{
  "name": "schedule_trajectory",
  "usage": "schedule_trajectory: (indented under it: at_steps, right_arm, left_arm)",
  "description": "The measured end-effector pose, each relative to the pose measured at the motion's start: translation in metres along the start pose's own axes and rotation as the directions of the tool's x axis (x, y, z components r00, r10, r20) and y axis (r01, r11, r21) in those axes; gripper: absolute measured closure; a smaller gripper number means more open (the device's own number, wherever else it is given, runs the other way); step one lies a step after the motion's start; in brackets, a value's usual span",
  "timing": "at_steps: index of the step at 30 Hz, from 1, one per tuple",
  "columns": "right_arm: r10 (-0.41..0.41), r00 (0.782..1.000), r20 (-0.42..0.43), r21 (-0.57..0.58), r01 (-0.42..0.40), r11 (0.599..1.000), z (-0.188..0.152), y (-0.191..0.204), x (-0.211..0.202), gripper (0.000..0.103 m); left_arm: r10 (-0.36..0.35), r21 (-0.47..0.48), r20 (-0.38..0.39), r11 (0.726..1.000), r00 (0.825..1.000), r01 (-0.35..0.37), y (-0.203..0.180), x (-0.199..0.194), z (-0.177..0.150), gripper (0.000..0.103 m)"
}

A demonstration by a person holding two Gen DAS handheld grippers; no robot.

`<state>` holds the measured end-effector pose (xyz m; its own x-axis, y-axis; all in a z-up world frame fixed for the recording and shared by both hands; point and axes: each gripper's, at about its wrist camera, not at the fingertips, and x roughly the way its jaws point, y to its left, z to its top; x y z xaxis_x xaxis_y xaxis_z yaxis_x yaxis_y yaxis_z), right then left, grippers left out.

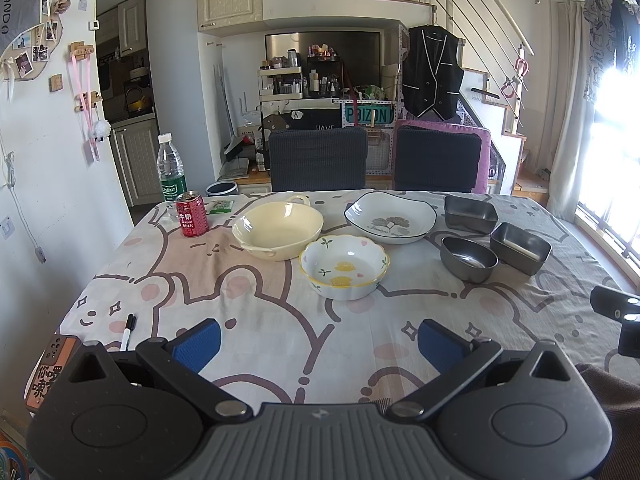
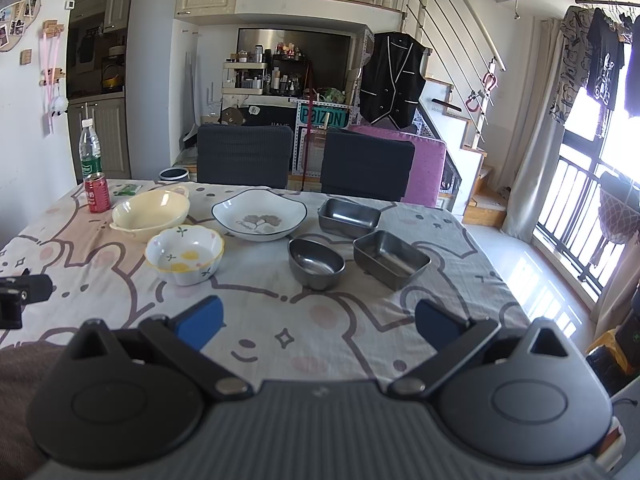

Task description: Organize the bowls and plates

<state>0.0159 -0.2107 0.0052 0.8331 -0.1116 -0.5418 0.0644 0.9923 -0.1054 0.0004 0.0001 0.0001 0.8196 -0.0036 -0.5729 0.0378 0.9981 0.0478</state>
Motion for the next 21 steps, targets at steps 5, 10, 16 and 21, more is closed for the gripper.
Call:
schedule_trajectory:
  at_steps: [5, 10, 16, 21]
  right_arm:
    - [0.0, 1.0, 0.0, 0.0, 0.0, 1.0, 0.0, 0.0, 0.0, 0.0]
    - [0.0, 1.0, -0.001, 0.001, 0.0, 1.0, 0.0, 0.0, 0.0, 0.0]
    - [0.001, 1.0, 0.002, 0.001, -0.001, 1.0, 0.0, -0.001, 0.002, 0.0]
    - [-0.001, 0.999, 0.045, -0.009, 0.002, 1.0, 0.003, -0.004, -0.008, 0.0]
  left_arm:
    - [0.001, 0.001, 0.0, 1.0, 1.0, -0.001, 0.0, 0.0, 0.0, 0.0]
    - [0.002, 0.001, 0.0, 1.0, 1.0, -0.002, 0.0, 0.0, 0.0, 0.0]
    - [0.021, 0.005, -0.002, 1.0, 1.0, -0.021, 0.0, -0.001, -0.001, 0.0]
    - [0.04, 0.008, 0.029, 0.999, 0.999, -0.041, 0.005, -0.01, 0.011, 0.0]
